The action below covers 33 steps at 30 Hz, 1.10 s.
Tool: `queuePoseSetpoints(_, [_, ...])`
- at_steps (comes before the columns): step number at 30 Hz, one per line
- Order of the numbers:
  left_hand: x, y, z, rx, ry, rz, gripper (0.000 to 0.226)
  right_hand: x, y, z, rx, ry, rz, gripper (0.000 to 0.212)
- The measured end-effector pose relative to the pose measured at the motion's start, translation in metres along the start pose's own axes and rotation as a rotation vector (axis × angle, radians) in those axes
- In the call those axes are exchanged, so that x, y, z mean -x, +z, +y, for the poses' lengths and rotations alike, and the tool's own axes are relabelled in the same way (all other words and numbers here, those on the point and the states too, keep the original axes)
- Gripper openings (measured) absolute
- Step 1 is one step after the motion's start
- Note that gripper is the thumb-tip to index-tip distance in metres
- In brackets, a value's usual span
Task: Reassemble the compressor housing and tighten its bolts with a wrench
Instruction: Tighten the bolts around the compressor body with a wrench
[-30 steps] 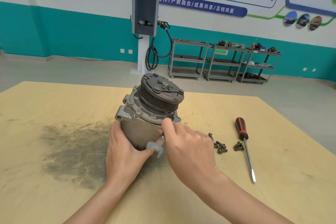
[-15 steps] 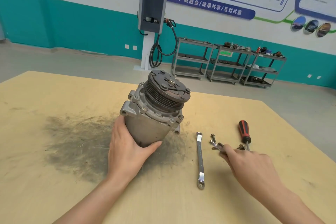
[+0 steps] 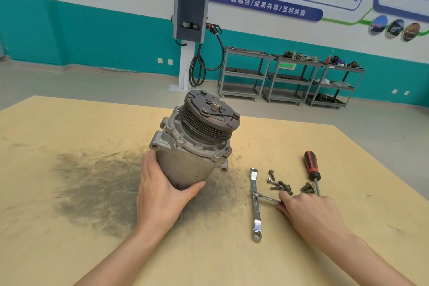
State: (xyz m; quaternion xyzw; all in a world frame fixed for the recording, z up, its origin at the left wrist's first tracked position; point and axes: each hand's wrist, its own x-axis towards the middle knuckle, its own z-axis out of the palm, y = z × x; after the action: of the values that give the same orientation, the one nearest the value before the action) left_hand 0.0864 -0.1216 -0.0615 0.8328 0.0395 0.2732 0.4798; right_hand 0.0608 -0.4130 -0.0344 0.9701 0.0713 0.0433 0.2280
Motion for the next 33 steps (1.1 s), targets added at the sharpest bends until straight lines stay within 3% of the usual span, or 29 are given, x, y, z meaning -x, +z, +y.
queuePoseSetpoints(4, [0.0, 0.0, -0.001, 0.001, -0.002, -0.001, 0.122, 0.001, -0.008, -0.004, -0.002, -0.007, 0.03, 0.028])
queuePoseSetpoints(6, [0.0, 0.0, -0.001, 0.0, -0.001, 0.0, 0.122, -0.001, -0.022, -0.005, -0.115, 0.04, 0.123, 0.032])
queuePoseSetpoints(11, [0.0, 0.0, -0.001, 0.007, 0.0, -0.007, 0.122, -0.017, -0.102, -0.016, -1.035, -0.017, 0.428, 0.057])
queuePoseSetpoints(13, [0.0, 0.0, -0.001, 0.005, -0.005, -0.008, 0.123, -0.029, -0.137, -0.026, -1.18, -0.12, 0.481, 0.069])
queuePoseSetpoints(17, [0.0, -0.001, 0.001, 0.014, -0.007, -0.007, 0.123, -0.062, -0.191, -0.054, -1.023, -0.212, 0.372, 0.086])
queuePoseSetpoints(22, [0.001, -0.003, 0.003, 0.024, -0.026, -0.019, 0.122, -0.094, -0.204, -0.08, -0.836, -0.117, 0.149, 0.089])
queuePoseSetpoints(28, [0.002, -0.003, 0.008, -0.039, -0.008, -0.02, 0.123, -0.098, -0.195, -0.085, -0.811, -0.061, 0.362, 0.068])
queuePoseSetpoints(33, [0.005, -0.003, 0.011, -0.063, -0.005, -0.058, 0.123, -0.102, -0.194, -0.079, -0.837, -0.139, 0.411, 0.055])
